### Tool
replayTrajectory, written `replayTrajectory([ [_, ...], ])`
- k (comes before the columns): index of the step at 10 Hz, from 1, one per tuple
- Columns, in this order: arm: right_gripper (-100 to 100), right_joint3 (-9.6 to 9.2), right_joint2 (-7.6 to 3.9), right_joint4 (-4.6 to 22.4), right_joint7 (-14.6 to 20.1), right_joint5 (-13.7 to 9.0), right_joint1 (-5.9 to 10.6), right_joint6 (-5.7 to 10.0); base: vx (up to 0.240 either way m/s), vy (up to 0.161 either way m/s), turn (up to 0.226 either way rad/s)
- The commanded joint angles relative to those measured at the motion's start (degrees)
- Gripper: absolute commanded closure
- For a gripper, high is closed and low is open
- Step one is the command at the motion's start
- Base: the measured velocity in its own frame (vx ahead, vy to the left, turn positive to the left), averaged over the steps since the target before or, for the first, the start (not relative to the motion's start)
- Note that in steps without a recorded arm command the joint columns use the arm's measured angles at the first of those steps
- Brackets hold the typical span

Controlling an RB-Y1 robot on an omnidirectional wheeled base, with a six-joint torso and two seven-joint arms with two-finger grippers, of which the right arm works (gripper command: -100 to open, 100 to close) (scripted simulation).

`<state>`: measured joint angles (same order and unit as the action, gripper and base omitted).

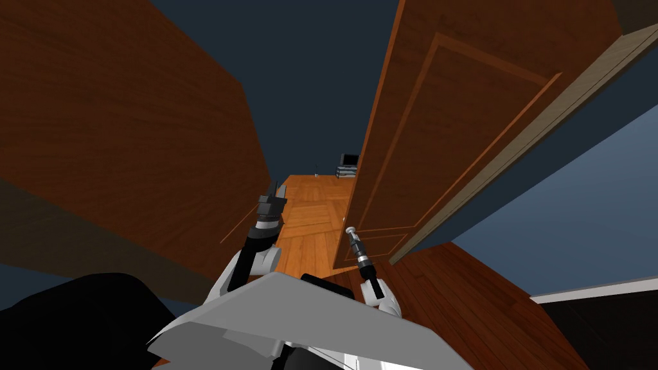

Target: Push the door open

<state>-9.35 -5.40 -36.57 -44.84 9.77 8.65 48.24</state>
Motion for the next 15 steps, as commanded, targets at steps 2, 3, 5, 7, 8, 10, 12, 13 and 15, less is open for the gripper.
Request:
replayTrajectory([
  [2,100,-0.31,-0.38,0.55,4.27,-1.65,0.75,0.41,0.044,0.019,-0.033],
  [3,100,-0.31,-0.38,0.55,5.05,-1.65,0.75,0.41,0.041,0.022,-0.023],
  [5,100,-0.64,-0.4,0.68,7.31,-2.34,0.87,0.43,0.034,0.021,-0.023],
  [7,100,-1.32,-0.46,0.94,11.02,-3.71,1.1,0.46,0.053,0.02,-0.039],
  [8,100,-1.32,-0.46,0.94,11.81,-3.71,1.1,0.46,0.042,0.028,-0.017],
  [10,100,-1.67,-0.48,1.08,14.09,-4.42,1.23,0.48,0.038,0.022,-0.026],
  [12,100,-2.41,-0.52,1.36,17.83,-5.94,1.49,0.51,0.052,0.028,-0.046],
  [13,100,-2.41,-0.52,1.36,18.78,-5.94,1.49,0.51,0.045,0.025,-0.027],
  [15,100,-2.79,-0.53,1.51,21.12,-6.7,1.62,0.53,0.038,0.022,-0.03],
])
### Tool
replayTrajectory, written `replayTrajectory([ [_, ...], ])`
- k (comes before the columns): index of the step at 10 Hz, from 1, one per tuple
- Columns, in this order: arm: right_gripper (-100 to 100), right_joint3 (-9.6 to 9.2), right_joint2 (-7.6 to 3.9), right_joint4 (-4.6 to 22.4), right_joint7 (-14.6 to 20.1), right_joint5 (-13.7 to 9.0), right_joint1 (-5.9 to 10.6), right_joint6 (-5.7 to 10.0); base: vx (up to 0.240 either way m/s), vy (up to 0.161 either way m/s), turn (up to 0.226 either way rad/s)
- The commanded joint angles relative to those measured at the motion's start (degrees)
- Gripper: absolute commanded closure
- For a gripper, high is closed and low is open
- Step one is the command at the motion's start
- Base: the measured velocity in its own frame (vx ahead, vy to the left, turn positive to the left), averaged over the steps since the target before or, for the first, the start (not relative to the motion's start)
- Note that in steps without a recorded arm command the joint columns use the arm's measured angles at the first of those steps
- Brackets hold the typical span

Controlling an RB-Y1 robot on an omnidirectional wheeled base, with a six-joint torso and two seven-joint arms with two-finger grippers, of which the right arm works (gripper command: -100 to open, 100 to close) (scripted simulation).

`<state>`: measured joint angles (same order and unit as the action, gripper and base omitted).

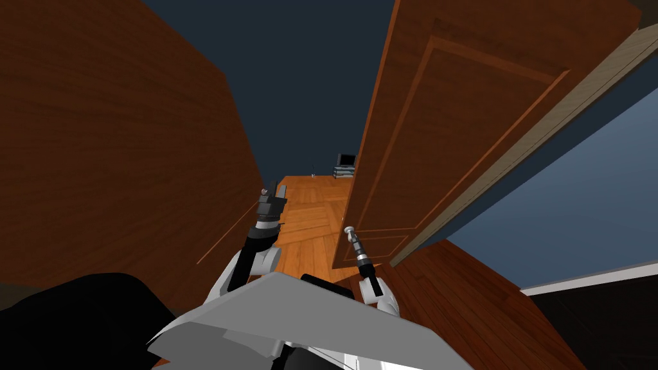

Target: Push the door open

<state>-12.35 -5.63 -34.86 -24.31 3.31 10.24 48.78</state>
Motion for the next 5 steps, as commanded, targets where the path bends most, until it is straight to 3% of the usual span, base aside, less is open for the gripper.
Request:
replayTrajectory([
  [1,100,-0.16,-0.32,-0.06,2.86,-1.0,0.16,0.01,0.045,0.02,-0.028],
  [5,100,-0.94,-0.34,0.24,7.66,-2.57,0.43,0.05,0.049,0.025,-0.034],
])
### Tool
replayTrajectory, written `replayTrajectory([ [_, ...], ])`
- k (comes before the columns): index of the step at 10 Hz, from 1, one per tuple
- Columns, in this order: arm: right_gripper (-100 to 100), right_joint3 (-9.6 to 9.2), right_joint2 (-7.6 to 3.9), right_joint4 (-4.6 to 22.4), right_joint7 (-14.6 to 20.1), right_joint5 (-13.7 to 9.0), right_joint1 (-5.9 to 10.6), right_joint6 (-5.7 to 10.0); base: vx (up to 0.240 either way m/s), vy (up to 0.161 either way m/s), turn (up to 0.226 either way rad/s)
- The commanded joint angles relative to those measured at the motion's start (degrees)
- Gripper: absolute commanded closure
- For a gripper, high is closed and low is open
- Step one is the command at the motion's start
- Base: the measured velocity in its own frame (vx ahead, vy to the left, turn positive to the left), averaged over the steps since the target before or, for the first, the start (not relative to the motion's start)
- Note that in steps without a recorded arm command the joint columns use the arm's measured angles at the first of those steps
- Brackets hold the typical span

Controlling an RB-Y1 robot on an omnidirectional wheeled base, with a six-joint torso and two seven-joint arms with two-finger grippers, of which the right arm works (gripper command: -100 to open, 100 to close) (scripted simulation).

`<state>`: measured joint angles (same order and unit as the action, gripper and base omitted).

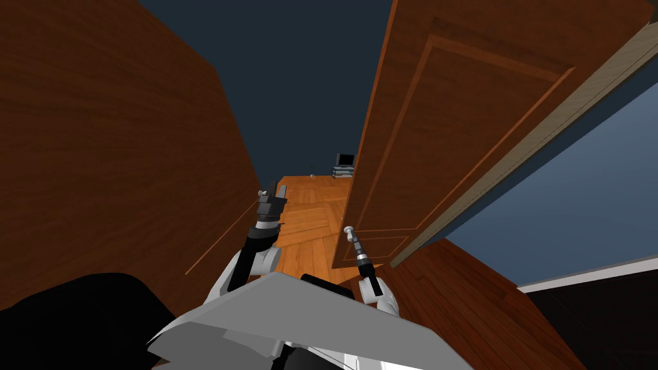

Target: Push the door open

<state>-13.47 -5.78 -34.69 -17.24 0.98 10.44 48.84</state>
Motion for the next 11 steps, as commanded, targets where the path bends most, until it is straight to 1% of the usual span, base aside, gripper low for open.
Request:
replayTrajectory([
  [1,100,-0.21,-0.19,0.23,2.86,-1.05,0.37,0.01,0.041,0.024,-0.044],
  [2,100,-0.61,-0.19,0.38,4.35,-1.85,0.51,0.03,0.062,0.046,-0.071],
  [3,100,-0.61,-0.19,0.38,5.33,-1.85,0.51,0.03,0.046,0.029,-0.028],
  [4,100,-1.01,-0.2,0.53,7.34,-2.66,0.65,0.05,0.044,0.014,-0.035],
  [5,100,-1.01,-0.2,0.53,7.71,-2.66,0.65,0.05,0.037,0.014,-0.011],
  [6,100,-1.41,-0.2,0.69,10.02,-3.47,0.79,0.07,0.048,0.025,-0.04],
  [7,100,-1.81,-0.19,0.84,11.49,-4.3,0.93,0.09,0.07,0.038,-0.062],
  [8,100,-1.81,-0.19,0.84,12.46,-4.3,0.93,0.09,0.047,0.029,-0.024],
  [9,100,-2.22,-0.18,1.0,14.47,-5.13,1.07,0.11,0.052,0.03,-0.034],
  [10,100,-2.22,-0.18,1.0,14.84,-5.13,1.07,0.11,0.041,0.022,-0.03],
  [11,100,-2.63,-0.16,1.16,17.18,-5.96,1.22,0.13,0.039,0.022,-0.045],
])
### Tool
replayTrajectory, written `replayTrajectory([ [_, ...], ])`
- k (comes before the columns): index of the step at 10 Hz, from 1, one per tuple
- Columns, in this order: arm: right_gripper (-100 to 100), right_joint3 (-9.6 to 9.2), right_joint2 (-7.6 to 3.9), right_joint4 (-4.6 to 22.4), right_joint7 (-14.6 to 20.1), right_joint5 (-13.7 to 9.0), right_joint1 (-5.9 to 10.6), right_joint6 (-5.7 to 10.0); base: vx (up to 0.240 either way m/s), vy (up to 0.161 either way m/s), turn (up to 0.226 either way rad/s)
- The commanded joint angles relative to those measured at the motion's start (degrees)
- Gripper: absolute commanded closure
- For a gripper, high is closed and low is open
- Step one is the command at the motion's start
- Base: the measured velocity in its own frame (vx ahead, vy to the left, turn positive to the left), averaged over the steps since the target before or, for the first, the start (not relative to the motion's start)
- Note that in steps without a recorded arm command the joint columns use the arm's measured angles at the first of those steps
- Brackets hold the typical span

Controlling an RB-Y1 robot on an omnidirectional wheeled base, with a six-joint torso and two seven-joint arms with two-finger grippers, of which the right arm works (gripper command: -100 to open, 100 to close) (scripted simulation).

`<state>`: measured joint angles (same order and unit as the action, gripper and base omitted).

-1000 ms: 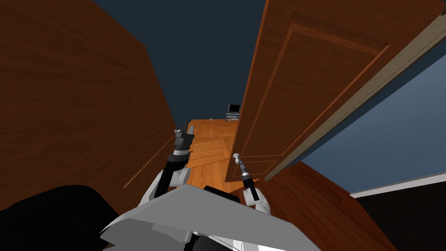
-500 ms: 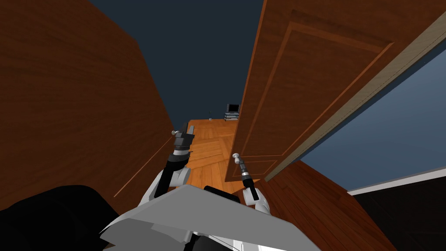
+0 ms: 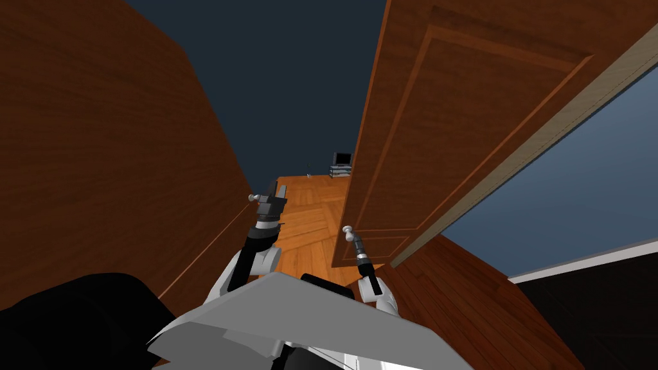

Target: Push the door open

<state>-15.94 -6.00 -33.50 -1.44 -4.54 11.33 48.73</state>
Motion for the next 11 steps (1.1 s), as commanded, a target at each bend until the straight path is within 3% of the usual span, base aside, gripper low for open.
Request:
replayTrajectory([
  [1,100,-0.57,0.07,0.12,2.86,-1.26,0.46,0.25,0.062,0.029,-0.079],
  [2,100,-0.57,0.07,0.12,3.81,-1.26,0.46,0.25,0.054,0.022,-0.03],
  [3,-100,-0.7,-0.17,-0.53,4.97,-1.95,-0.37,-0.3,0.01,-0.011,0.035],
  [11,-100,-2.45,0.41,-2.24,16.5,-7.17,-1.67,-0.29,-0.042,-0.031,0.056],
])
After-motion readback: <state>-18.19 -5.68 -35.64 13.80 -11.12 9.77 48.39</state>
